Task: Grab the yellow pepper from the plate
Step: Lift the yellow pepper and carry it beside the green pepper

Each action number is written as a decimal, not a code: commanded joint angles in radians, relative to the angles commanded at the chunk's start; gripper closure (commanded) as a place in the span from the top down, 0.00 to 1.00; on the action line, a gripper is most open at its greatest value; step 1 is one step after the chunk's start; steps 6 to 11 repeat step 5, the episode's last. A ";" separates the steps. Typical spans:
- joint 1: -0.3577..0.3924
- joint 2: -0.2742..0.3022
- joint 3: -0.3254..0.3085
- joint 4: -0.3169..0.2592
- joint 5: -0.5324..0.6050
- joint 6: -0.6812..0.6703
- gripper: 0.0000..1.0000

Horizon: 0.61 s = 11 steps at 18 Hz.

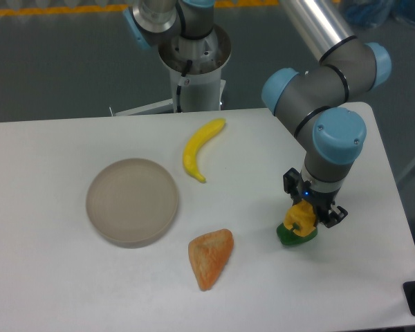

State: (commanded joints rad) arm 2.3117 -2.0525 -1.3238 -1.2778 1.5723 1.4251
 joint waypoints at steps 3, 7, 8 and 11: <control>0.002 0.000 -0.002 0.003 -0.012 -0.002 0.00; 0.002 0.000 -0.003 0.003 -0.005 -0.002 0.00; 0.002 0.000 -0.003 0.003 -0.005 -0.002 0.00; 0.002 0.000 -0.003 0.003 -0.005 -0.002 0.00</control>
